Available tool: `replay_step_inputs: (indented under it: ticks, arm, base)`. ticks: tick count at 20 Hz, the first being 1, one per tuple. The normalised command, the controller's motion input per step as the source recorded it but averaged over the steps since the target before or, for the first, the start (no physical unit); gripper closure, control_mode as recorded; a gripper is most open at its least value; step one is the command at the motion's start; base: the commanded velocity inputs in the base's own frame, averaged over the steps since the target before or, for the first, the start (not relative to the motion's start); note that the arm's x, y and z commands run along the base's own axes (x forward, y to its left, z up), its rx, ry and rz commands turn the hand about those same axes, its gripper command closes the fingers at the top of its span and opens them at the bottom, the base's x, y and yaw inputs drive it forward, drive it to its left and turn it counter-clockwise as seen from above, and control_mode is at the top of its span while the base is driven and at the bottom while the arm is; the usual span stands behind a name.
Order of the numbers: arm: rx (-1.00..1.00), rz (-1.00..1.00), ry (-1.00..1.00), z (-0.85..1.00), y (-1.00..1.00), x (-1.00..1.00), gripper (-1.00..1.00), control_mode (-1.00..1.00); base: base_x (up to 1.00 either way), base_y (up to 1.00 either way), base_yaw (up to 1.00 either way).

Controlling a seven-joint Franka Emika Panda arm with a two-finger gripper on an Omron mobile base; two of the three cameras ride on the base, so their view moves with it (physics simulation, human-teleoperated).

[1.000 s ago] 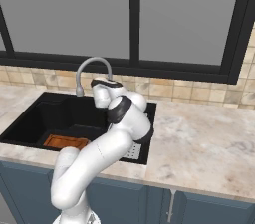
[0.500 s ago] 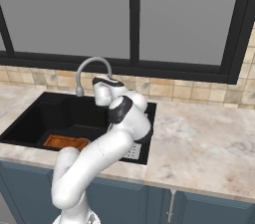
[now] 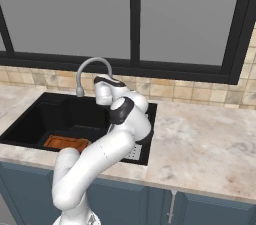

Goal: Turn on the sink faucet with hot water and rinse the cutting board for ten seconds, then turn off the faucet. Push the cutting board to reach the water if necessary.

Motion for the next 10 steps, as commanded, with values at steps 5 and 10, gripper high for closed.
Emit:
replay_step_inputs:
  ticks: [5, 10]
  arm:
    - [0.0, 0.0, 0.0, -0.06, 0.0, 0.0, -1.0, -1.0]
    - [0.0, 0.0, 0.0, -0.11, 0.0, 0.0, -1.0, -1.0]
  base:
    - [0.0, 0.0, 0.0]
    - [0.0, 0.0, 0.0]
